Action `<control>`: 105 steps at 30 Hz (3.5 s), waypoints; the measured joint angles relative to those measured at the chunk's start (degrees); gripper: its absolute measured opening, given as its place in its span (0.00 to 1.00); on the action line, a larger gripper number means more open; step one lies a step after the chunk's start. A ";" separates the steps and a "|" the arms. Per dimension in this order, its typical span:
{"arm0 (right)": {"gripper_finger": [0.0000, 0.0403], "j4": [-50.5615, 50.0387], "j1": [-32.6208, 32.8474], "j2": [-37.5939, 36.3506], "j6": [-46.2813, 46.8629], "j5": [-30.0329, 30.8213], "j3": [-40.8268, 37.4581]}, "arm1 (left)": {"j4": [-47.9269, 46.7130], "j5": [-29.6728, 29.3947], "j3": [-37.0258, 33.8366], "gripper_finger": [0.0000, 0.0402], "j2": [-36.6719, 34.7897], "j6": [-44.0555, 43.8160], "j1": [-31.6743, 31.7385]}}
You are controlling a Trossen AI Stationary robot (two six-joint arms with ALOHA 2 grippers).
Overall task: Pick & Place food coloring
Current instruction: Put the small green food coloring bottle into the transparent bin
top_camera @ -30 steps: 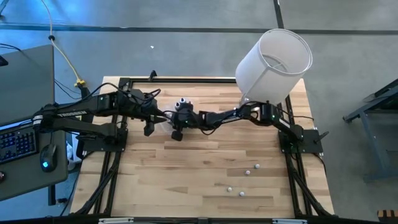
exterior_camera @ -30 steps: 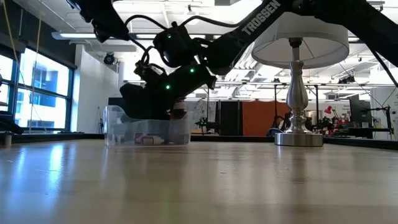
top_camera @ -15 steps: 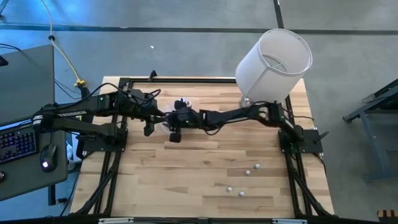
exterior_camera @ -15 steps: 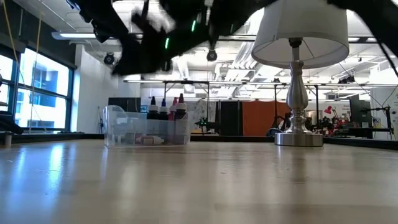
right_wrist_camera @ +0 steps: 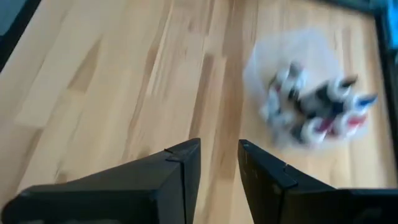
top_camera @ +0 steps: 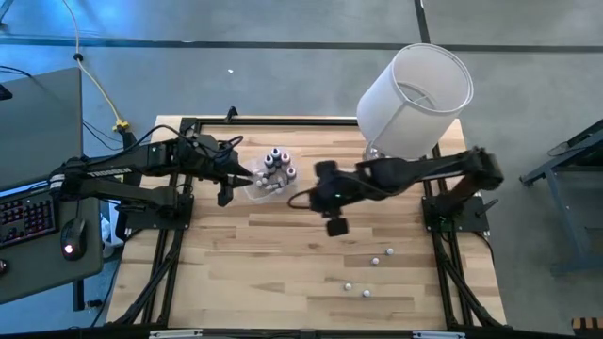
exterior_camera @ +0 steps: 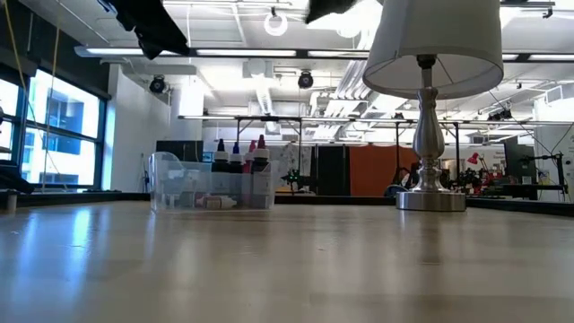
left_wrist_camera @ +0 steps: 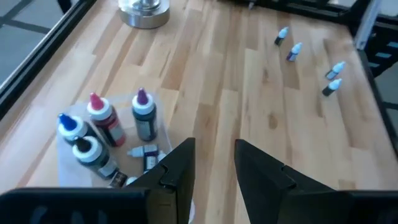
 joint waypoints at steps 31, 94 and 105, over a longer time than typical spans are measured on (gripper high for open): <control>0.25 57.14 22.67 -38.20 27.17 -7.46 -82.03 | 17.86 0.51 0.07 0.28 4.29 -9.17 -0.02; 0.07 85.51 7.30 -22.45 1.04 21.19 -66.75 | 26.13 -1.64 0.02 0.28 4.48 -9.08 -0.02; 0.07 90.40 -5.50 14.89 1.66 14.54 -32.21 | 24.79 -1.28 0.01 0.28 4.48 -8.76 -0.01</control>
